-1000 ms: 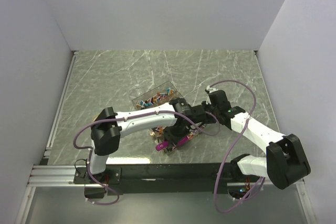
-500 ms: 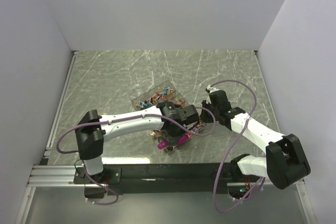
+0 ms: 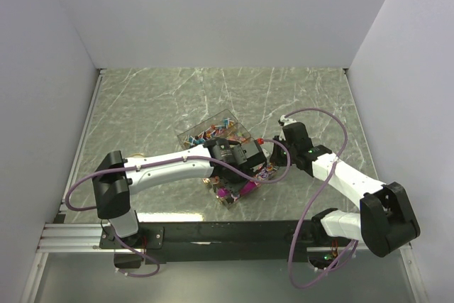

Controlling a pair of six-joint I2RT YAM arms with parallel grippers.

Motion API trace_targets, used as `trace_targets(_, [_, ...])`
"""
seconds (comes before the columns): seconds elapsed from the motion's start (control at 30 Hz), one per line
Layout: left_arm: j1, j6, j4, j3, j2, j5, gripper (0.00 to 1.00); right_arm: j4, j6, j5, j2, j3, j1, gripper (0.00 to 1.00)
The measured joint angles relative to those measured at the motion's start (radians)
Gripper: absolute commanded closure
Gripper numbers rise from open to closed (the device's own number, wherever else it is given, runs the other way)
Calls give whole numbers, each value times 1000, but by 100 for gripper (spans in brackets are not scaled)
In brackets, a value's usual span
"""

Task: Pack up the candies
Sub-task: Scoop the fake candies from the storage box.

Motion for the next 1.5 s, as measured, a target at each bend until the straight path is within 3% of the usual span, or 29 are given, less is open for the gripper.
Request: trace_targets(1.5, [13, 58, -125, -76, -60, -48, 99, -96, -19, 50, 20, 47, 47, 100])
